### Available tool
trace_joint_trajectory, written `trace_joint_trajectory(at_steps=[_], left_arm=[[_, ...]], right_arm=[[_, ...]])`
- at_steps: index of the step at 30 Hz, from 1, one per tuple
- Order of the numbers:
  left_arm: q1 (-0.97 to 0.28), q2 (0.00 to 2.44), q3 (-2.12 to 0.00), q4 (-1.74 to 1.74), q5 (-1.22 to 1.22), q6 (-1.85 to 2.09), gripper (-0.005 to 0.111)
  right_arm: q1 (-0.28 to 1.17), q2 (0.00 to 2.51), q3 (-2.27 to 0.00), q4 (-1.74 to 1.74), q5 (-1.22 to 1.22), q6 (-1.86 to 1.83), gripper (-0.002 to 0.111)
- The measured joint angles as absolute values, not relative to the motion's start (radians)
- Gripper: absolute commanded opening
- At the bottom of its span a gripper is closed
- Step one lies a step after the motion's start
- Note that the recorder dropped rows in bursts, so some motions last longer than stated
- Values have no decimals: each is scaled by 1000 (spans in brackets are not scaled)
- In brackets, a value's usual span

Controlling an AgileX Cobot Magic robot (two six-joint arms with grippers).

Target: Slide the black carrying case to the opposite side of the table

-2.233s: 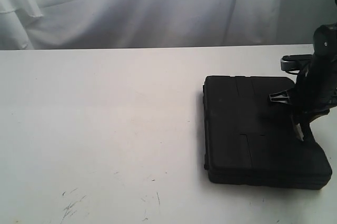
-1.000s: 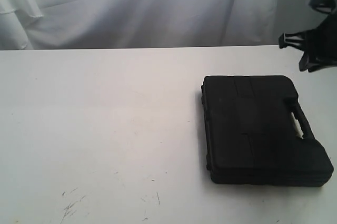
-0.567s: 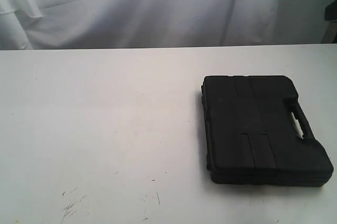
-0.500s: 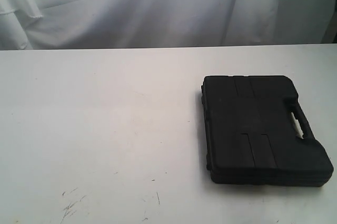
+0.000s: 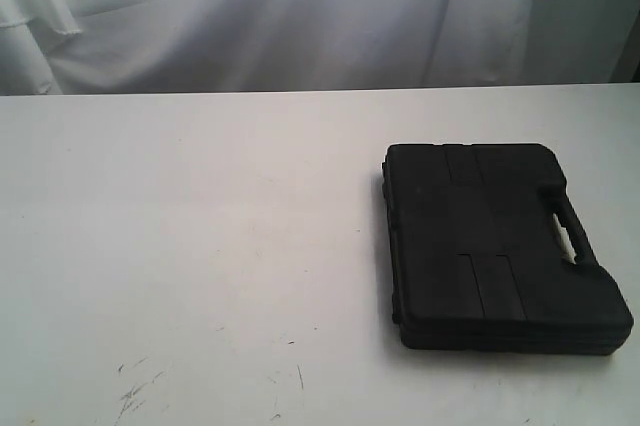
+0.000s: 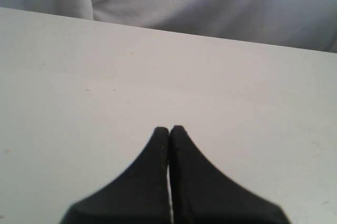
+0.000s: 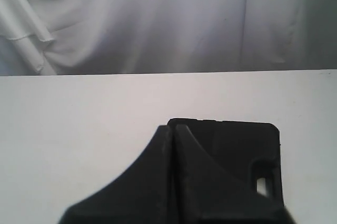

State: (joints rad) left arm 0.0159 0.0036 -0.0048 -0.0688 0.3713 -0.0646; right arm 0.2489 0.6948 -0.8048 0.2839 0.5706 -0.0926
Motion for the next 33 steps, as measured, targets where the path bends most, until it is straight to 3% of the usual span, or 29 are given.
trace_joint_trajectory(at_steps=[19,33], left_arm=[[16,4,-5,-69,371,-65,0],[16,4,-5,-69,371,-65,0]], right_arm=[[249,476,-759,218,608,-93,0],[137,31,-433,206,387,-90,0]])
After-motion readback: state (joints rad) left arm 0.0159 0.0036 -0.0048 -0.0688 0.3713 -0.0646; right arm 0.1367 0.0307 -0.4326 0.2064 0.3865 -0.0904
